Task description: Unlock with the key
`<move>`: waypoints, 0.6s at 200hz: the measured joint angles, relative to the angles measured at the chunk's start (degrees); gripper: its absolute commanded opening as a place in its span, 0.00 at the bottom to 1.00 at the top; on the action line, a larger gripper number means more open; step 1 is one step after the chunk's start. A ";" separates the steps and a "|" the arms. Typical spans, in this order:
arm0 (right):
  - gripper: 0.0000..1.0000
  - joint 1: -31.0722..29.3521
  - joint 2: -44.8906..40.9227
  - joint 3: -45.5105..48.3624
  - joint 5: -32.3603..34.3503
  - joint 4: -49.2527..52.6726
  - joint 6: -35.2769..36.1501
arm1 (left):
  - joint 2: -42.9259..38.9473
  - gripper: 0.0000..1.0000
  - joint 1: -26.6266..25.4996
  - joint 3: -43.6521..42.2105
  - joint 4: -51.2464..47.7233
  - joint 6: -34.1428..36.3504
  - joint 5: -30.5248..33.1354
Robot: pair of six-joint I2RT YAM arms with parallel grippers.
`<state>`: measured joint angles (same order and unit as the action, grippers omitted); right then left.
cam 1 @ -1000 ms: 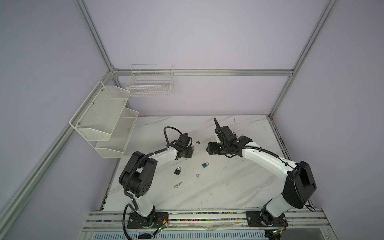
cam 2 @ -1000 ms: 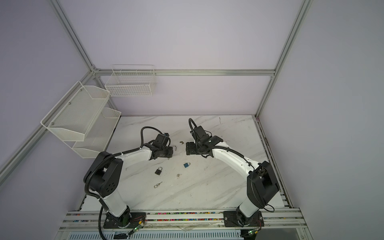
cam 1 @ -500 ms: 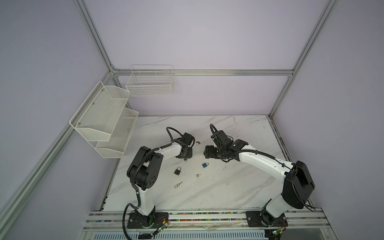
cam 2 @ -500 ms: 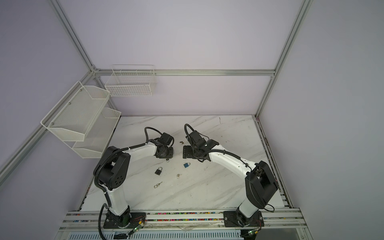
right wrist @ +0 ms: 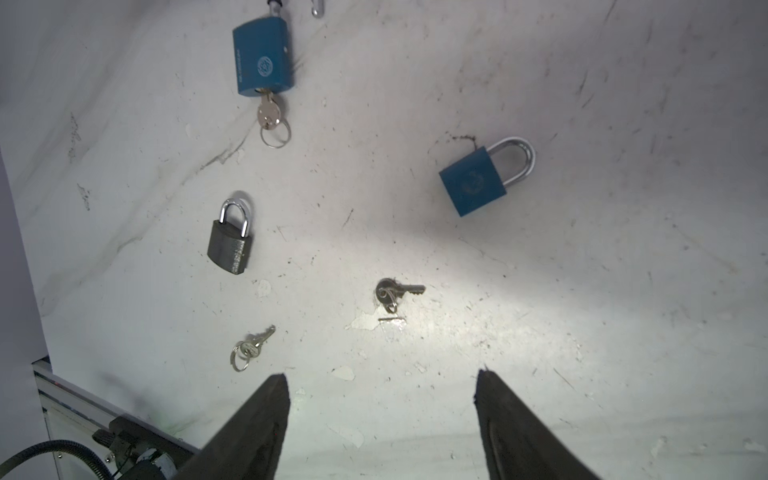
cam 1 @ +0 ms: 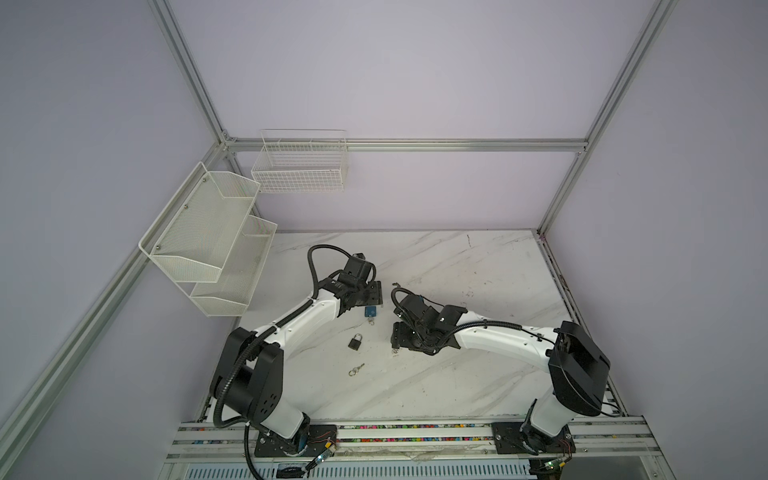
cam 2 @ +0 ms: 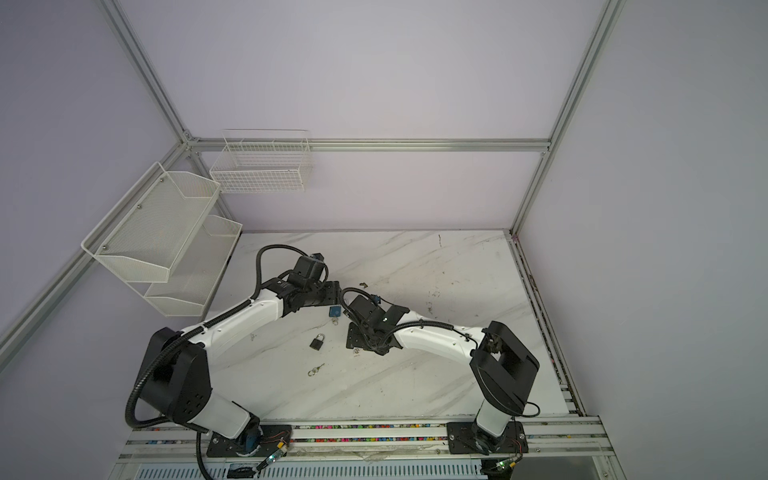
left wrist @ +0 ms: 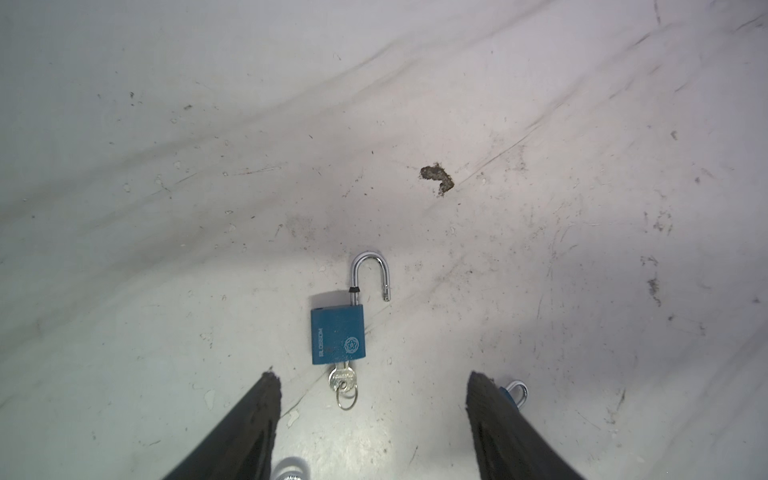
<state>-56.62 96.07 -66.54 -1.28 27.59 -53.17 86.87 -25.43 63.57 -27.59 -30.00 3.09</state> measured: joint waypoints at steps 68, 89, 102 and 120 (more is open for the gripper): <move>0.53 -0.85 4.15 2.54 -1.66 -6.05 0.52 | -9.55 0.71 1.95 -5.95 1.49 -3.56 -2.69; 0.51 -1.09 4.66 2.69 -2.36 -7.17 1.05 | -10.88 0.71 2.16 -6.32 1.88 -4.31 -2.71; 0.50 -1.20 5.09 2.71 -2.69 -7.93 1.40 | -11.10 0.71 2.19 -6.34 2.03 -4.94 -2.73; 0.49 -1.31 6.12 2.71 -2.93 -9.01 1.88 | -11.13 0.71 2.23 -6.60 2.78 -5.57 -2.86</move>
<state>-57.93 102.19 -63.83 -4.21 18.59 -51.29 75.75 -23.20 56.97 -24.82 -35.57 0.23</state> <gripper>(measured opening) 0.495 0.706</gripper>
